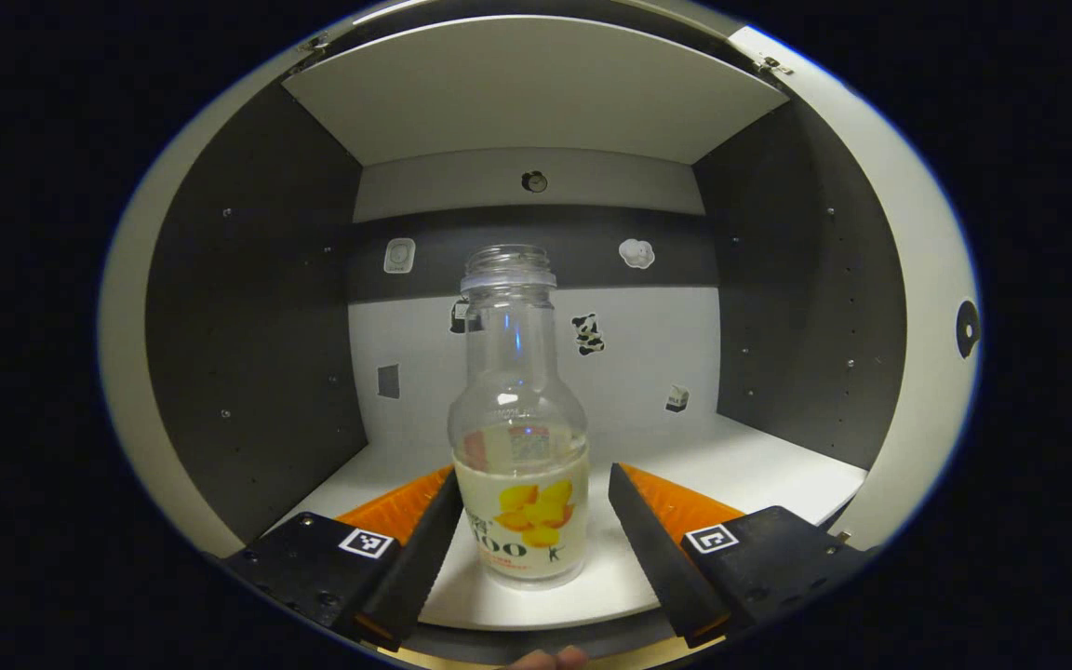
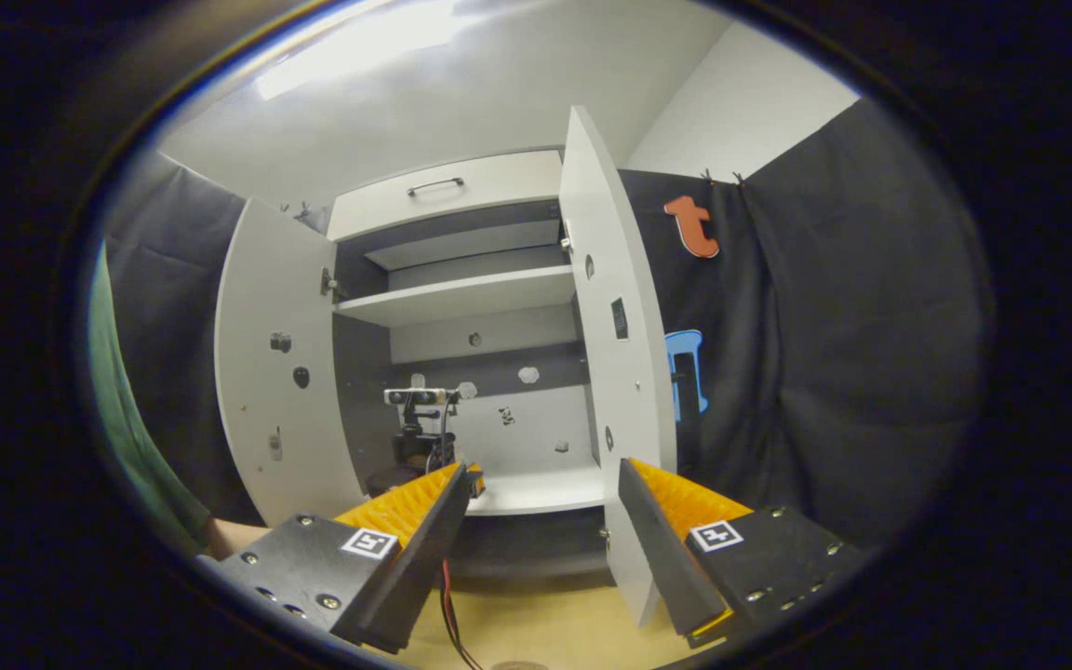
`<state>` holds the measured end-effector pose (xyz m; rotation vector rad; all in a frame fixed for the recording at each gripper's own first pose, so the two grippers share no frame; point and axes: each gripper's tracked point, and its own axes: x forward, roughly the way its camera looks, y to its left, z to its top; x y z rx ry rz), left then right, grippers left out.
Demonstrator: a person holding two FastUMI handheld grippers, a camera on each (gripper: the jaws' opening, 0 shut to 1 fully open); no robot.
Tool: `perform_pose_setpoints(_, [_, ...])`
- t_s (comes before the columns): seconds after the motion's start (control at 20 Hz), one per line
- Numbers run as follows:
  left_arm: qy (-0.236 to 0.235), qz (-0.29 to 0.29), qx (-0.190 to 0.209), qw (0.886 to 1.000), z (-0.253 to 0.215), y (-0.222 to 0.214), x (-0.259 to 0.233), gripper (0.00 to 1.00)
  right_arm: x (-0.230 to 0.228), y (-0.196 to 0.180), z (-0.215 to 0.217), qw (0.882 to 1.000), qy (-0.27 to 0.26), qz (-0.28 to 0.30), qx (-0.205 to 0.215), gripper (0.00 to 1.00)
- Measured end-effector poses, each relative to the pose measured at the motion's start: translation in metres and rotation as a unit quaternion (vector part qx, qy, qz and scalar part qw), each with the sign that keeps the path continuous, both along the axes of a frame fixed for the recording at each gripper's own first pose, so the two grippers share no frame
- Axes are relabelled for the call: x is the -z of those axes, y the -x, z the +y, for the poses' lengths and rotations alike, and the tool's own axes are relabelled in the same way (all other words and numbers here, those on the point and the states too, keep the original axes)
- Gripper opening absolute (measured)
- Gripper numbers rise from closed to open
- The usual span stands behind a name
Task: Grasp the bottle in the cabinet with the left hand and place it on the coaster, then close the right door with the right hand and the left door with the left hand.
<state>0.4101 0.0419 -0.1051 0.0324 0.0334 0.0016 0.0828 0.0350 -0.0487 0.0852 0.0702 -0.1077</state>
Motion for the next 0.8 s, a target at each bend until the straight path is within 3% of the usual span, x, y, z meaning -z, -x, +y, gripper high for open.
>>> perform_pose_setpoints(0.15, [-0.003, 0.002, 0.009, 1.0, 0.0, -0.01, -0.007, 0.95, 0.009, 0.011, -0.009, 1.0, 0.006, 0.016, 0.016, 0.98])
perform_pose_setpoints(0.2, [-0.002, 0.003, 0.021, 1.0, -0.004, -0.009, -0.013, 0.91, 0.008, 0.016, -0.012, 1.0, 0.01, 0.017, 0.02, 0.99])
perform_pose_setpoints(0.25, [-0.005, 0.005, 0.023, 1.0, -0.005, 0.0, -0.017, 0.8, 0.005, 0.022, -0.015, 1.0, 0.014, 0.014, 0.022, 0.99])
perform_pose_setpoints(0.4, [-0.025, -0.007, 0.027, 0.999, -0.01, 0.025, -0.042, 0.81, -0.006, 0.039, -0.025, 1.0, 0.008, -0.001, 0.024, 0.99])
perform_pose_setpoints(0.8, [-0.013, -0.036, 0.074, 0.997, -0.051, 0.139, -0.09, 0.8, -0.026, 0.092, -0.043, 1.0, -0.005, -0.027, 0.007, 0.99])
